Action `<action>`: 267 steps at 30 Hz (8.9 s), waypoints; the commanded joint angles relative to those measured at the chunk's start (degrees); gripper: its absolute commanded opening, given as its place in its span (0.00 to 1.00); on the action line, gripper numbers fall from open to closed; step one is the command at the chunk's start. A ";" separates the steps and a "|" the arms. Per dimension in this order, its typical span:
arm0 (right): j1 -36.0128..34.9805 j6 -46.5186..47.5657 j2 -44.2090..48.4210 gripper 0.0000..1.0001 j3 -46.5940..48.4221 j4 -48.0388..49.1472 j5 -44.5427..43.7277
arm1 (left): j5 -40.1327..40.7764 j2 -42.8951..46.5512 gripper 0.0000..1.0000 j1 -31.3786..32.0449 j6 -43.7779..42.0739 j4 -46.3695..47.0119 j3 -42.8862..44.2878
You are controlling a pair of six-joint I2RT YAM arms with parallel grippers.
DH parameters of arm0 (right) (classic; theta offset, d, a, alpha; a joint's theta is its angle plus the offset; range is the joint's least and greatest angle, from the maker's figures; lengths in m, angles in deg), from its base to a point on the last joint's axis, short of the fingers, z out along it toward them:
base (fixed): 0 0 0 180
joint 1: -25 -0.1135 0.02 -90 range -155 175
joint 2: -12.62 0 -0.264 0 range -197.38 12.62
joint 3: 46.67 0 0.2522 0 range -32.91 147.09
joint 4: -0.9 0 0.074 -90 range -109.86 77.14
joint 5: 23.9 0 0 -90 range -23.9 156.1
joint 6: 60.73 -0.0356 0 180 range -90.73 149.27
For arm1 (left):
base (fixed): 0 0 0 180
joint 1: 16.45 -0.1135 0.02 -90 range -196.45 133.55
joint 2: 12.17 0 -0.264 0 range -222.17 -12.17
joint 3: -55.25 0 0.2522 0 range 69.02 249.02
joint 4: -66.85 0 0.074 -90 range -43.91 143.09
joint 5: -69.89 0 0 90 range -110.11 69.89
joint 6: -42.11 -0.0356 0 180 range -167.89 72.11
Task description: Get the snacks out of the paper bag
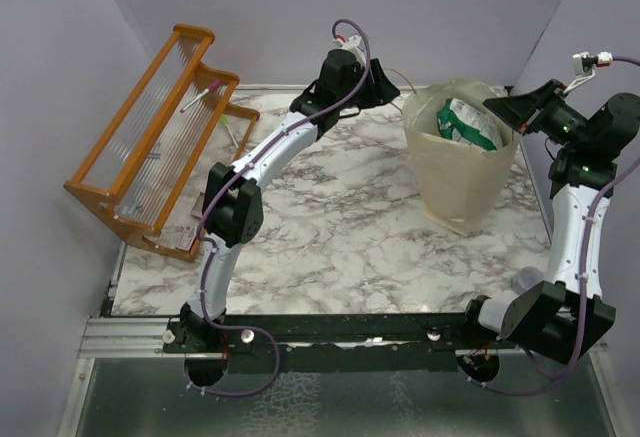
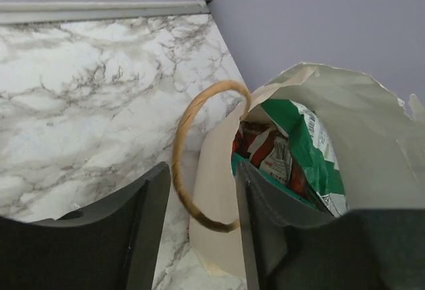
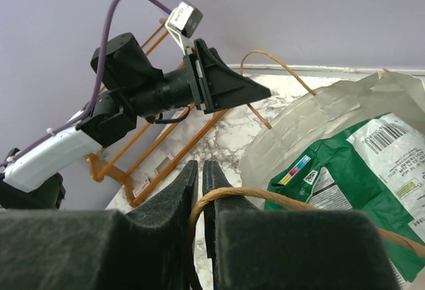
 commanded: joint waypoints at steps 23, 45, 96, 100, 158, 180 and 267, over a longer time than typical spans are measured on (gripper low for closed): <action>-5.15 17.53 0.96 0.16 13.73 -22.07 -9.71 | -8.47 22.48 0.00 -0.36 4.10 13.16 -16.77; -11.92 28.17 -0.17 0.17 24.74 -36.59 -24.24 | -7.17 50.54 0.00 3.43 4.68 11.58 -48.11; -16.57 22.18 6.41 0.15 10.44 -21.13 -9.96 | 29.57 44.25 0.73 20.65 20.18 -16.31 -37.95; -16.90 22.62 6.59 0.15 10.35 -21.50 -10.31 | 31.15 40.51 0.69 20.61 26.17 -20.31 -35.10; -19.92 28.36 10.01 0.10 7.15 -27.94 -31.68 | 10.78 61.25 0.00 16.83 -18.68 10.73 -30.78; -19.97 28.47 9.05 0.10 7.29 -27.81 -31.45 | 50.72 76.89 0.00 16.83 -12.02 -21.79 -52.41; -21.32 23.74 8.30 0.09 12.72 -23.68 -43.57 | 17.60 72.85 1.00 -3.88 -11.54 -10.13 -59.65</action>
